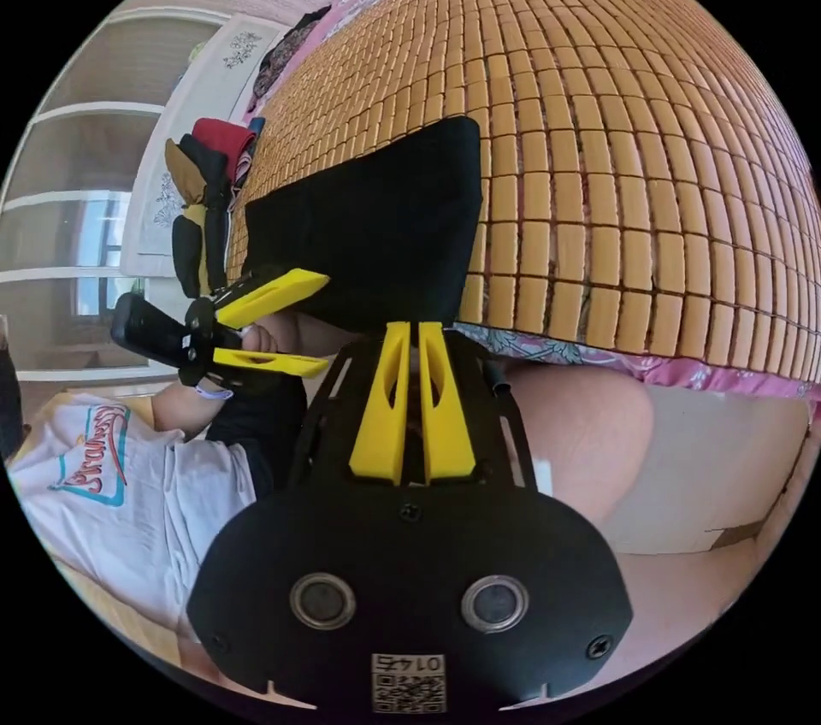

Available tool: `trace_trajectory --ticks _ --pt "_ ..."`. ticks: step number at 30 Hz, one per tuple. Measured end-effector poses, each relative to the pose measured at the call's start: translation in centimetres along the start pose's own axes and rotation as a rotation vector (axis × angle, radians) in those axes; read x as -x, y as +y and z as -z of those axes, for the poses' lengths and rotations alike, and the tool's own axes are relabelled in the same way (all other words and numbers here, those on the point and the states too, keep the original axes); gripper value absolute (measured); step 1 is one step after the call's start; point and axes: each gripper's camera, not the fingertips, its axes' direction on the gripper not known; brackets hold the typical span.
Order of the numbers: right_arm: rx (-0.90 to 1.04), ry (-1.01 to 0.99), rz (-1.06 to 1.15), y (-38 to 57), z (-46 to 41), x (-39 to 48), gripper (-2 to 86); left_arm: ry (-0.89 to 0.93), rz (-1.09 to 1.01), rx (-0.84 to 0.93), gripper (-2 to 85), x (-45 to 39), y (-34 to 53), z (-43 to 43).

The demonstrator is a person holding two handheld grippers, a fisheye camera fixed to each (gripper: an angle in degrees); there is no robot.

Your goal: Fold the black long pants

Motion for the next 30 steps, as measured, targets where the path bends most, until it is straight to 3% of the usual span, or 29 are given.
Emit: trace_trajectory --ticks 4,9,12,15,20,23,30 --pt "-0.139 -0.218 0.062 1.4 5.7 1.1 2.0 -0.011 -0.065 0.028 13.0 -1.2 -1.8 -1.4" --pt "-0.181 -0.232 0.104 2.0 9.8 1.0 5.3 -0.166 -0.062 0.063 2.1 -2.2 -2.4 -1.7" --pt "-0.317 -0.19 -0.133 2.2 11.7 -4.4 8.6 -0.144 -0.054 0.034 1.3 -2.4 -1.8 -1.1" --pt "-0.358 -0.327 -0.272 1.0 10.8 -7.8 10.3 -0.148 -0.077 0.03 0.8 -3.1 -1.4 -0.6" --pt "-0.361 -0.328 -0.24 -1.1 10.4 -7.1 3.1 -0.166 -0.131 0.008 -0.2 -4.5 -0.5 0.7" --pt "-0.393 -0.369 -0.234 -0.5 11.6 -7.0 2.1 -0.206 -0.152 -0.046 -0.5 -5.4 0.1 1.7" --pt "-0.568 -0.455 -0.218 4.0 18.0 -6.3 2.0 -0.113 -0.159 -0.188 -0.6 -6.0 -2.3 2.9"
